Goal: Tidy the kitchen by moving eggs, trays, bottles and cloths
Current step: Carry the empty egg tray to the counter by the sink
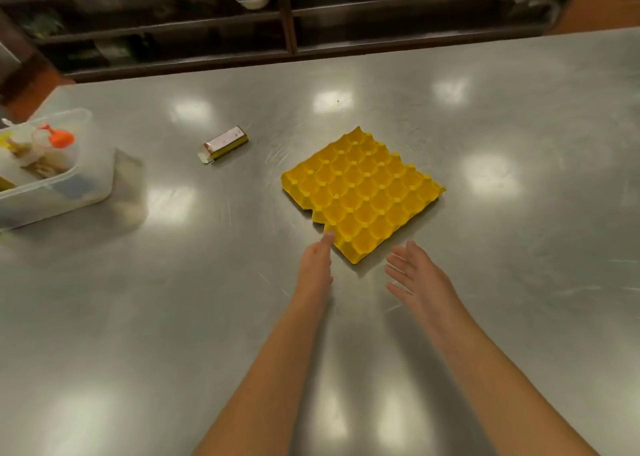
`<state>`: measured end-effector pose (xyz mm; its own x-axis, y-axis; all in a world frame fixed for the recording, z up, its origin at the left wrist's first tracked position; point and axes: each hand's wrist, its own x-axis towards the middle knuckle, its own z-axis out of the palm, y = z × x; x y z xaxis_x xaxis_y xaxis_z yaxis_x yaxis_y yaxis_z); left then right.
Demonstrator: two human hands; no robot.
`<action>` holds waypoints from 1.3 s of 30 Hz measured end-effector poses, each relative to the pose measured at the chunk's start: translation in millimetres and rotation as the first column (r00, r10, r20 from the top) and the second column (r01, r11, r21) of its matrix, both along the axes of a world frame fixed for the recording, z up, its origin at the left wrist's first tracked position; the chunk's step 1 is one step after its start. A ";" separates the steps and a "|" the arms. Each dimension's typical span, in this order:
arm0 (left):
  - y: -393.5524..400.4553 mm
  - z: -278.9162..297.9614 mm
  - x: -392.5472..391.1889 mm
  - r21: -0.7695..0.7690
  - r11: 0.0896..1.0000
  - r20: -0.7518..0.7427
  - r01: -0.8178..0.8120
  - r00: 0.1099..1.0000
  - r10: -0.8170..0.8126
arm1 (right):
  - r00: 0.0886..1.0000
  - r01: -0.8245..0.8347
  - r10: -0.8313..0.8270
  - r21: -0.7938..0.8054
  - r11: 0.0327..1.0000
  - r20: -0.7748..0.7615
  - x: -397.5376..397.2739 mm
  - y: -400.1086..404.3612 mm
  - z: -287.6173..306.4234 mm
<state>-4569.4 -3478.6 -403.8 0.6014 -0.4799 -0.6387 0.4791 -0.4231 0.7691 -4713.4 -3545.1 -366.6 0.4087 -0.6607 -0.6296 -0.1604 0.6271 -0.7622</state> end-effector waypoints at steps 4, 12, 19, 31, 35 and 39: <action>-23.5 -31.1 16.1 0.057 0.997 -0.030 -0.050 0.998 0.052 | 0.999 0.042 -0.042 0.025 0.999 -0.026 2.3 -1.9 -11.0; -58.9 -44.6 28.2 0.116 0.983 -0.157 -0.143 0.975 0.160 | 0.992 0.118 -0.115 0.048 0.992 -0.051 -7.2 -5.3 -22.9; -66.3 -32.9 25.9 0.094 0.989 -0.165 -0.112 0.978 0.126 | 0.985 0.170 -0.168 0.047 0.984 -0.047 -18.2 -5.9 -16.8; 20.8 1.3 -38.7 -0.117 0.982 -0.073 -0.146 0.988 0.139 | 0.986 0.146 -0.155 0.121 0.982 0.070 -44.6 12.1 -1.6; 58.4 24.2 -54.6 -0.186 0.949 -0.091 -0.255 0.966 0.242 | 0.987 0.084 -0.106 0.178 0.980 0.118 -46.8 16.4 8.1; 90.3 49.1 -77.3 -0.267 0.892 -0.028 -0.365 0.928 0.372 | 0.987 -0.076 0.053 0.150 0.986 0.152 -44.0 21.2 21.3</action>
